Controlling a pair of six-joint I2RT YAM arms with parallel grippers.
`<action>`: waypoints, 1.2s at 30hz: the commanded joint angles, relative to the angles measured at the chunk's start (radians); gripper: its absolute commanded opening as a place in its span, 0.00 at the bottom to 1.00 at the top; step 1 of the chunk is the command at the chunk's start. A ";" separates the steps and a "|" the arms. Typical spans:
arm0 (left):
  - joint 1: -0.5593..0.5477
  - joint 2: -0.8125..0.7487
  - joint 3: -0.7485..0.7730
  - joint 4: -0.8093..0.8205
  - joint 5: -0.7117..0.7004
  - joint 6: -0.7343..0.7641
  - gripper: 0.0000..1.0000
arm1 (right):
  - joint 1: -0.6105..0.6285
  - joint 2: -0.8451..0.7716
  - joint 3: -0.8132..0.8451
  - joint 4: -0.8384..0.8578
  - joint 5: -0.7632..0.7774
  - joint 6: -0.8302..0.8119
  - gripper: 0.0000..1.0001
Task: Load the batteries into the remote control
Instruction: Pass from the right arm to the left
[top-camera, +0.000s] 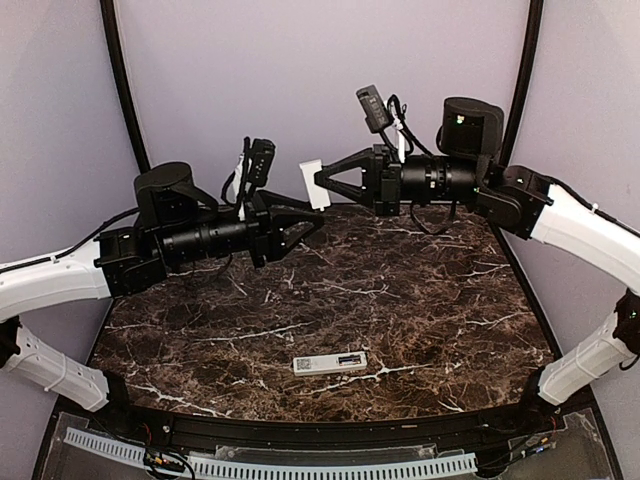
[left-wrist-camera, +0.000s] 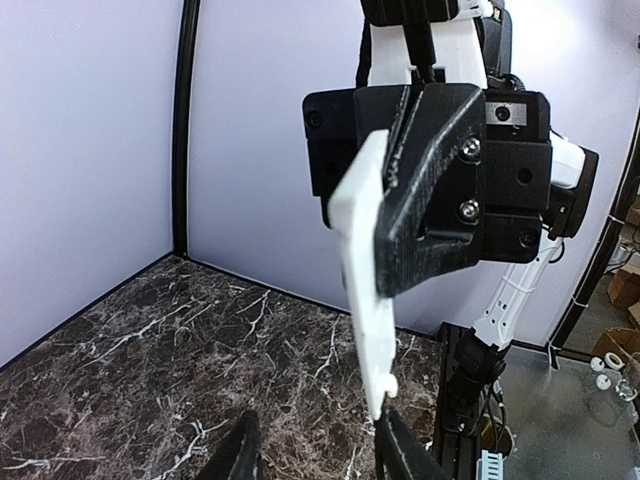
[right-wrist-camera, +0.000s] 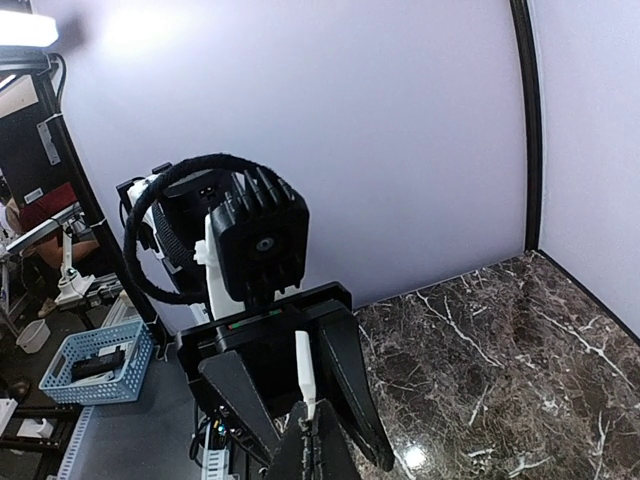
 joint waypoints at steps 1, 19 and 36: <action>0.012 -0.009 0.048 0.047 0.090 -0.038 0.38 | -0.007 -0.012 -0.013 0.043 -0.050 -0.012 0.00; 0.014 0.029 0.108 0.019 0.189 -0.045 0.01 | -0.008 -0.002 -0.023 0.040 -0.078 -0.015 0.00; -0.001 0.030 0.113 -0.164 -0.525 0.263 0.00 | -0.064 0.017 0.107 -0.258 0.140 0.093 0.55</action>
